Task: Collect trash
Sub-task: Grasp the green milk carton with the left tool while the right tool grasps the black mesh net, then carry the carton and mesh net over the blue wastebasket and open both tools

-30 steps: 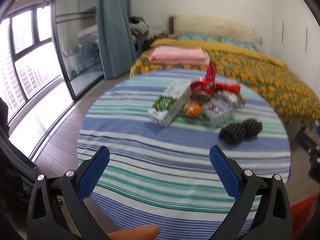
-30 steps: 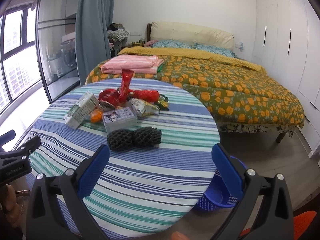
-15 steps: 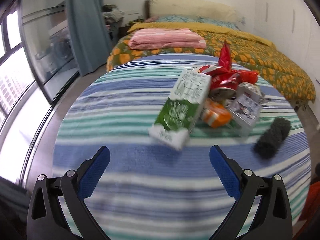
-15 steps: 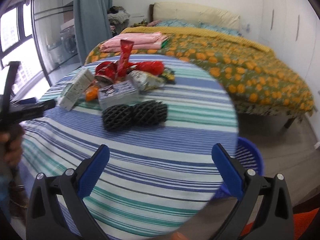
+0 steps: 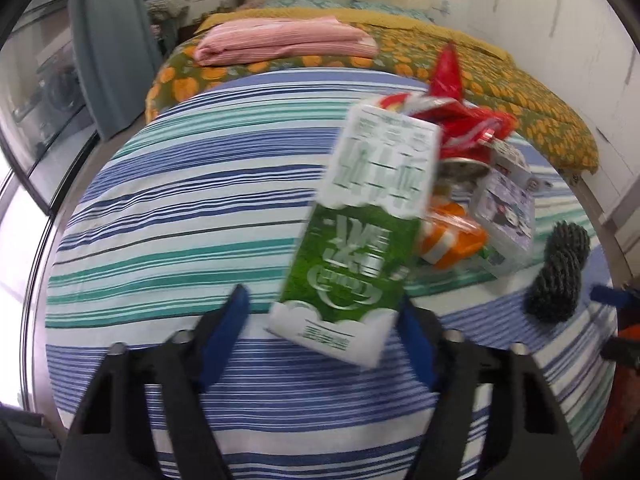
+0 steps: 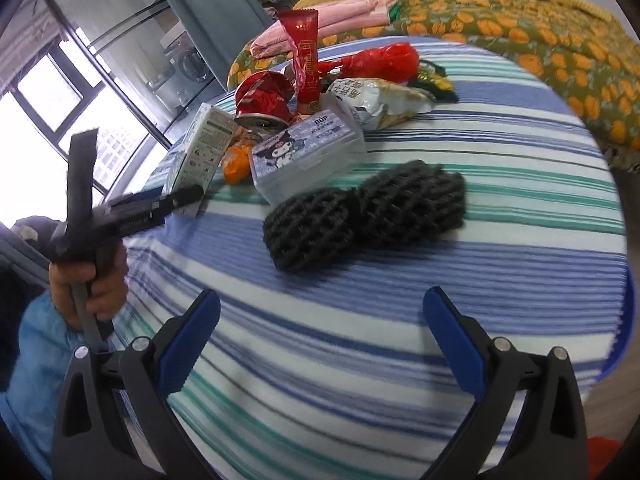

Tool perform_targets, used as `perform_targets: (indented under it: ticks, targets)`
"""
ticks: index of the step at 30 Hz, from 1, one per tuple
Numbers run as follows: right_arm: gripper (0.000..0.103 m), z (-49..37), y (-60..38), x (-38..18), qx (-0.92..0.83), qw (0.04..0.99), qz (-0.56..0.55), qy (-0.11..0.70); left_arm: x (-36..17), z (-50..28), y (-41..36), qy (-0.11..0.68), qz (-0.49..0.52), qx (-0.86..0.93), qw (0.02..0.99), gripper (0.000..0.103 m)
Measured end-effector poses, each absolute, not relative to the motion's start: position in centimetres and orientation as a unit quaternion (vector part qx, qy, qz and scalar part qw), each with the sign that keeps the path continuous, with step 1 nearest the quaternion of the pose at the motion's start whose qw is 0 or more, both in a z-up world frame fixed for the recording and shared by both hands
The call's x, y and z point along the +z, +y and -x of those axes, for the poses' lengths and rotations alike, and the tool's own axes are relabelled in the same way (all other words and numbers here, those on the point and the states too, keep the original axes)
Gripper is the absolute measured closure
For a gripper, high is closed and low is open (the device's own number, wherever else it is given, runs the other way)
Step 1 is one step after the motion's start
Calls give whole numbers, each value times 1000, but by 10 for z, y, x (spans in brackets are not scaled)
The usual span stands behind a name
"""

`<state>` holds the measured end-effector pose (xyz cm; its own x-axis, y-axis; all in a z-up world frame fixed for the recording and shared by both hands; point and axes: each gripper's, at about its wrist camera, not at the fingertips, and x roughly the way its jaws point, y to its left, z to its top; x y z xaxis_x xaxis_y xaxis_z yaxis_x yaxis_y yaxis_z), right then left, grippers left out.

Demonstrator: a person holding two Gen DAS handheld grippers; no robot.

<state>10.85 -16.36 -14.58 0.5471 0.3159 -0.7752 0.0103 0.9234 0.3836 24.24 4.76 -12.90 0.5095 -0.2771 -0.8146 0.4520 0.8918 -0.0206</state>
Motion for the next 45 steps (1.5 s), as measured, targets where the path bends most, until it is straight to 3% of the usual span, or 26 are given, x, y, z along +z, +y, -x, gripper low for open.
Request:
perform_targets:
  ticks: [1,3,5,11,16,18,19,23,27,30,38,40,41,45]
  targets:
    - [8,-115,-164,-147,83,862,-179,467,-129,-240,44,449,-103,-213,861,49]
    - [20,-124,-167,-150,62,863,-192,463,-127,-233,39,448,-109,-208,862,54]
    - [26,-135,-174,-155,40,862,-212,458,-124,-225,37,461,-104,-195,859,54]
    - [33,-165,-192,-145,3,879,-202,432,-107,-179,45,489,-67,-161,855,54]
    - [31,-172,-215,-133,-61,886,-174,426,-107,-129,34,492,-62,-139,857,53]
    - [14,-167,-226,-130,-65,877,-213,426,-112,-121,30,486,-67,-134,861,50]
    - [13,-166,-229,-130,-62,875,-224,424,-114,-119,29,485,-67,-133,862,44]
    - [13,-164,-235,-121,-58,881,-220,415,-121,-119,30,471,-63,-119,872,32]
    - [13,-164,-263,-113,-98,883,-212,407,-128,-122,35,454,-65,-99,883,14]
    - [13,-165,-271,-123,-102,857,-250,438,-138,-126,36,458,-62,-85,883,13]
    - [8,-190,-227,-156,-125,842,-222,476,-144,-130,29,458,-74,-75,882,5]
    - [20,-181,-227,-156,-116,847,-202,478,-145,-130,31,462,-68,-80,881,5]
    - [36,-177,-226,-154,-109,851,-183,481,-146,-130,33,463,-63,-83,880,5]
    - [40,-149,-242,-150,-55,847,-151,507,-147,-127,35,465,-64,-92,878,5]
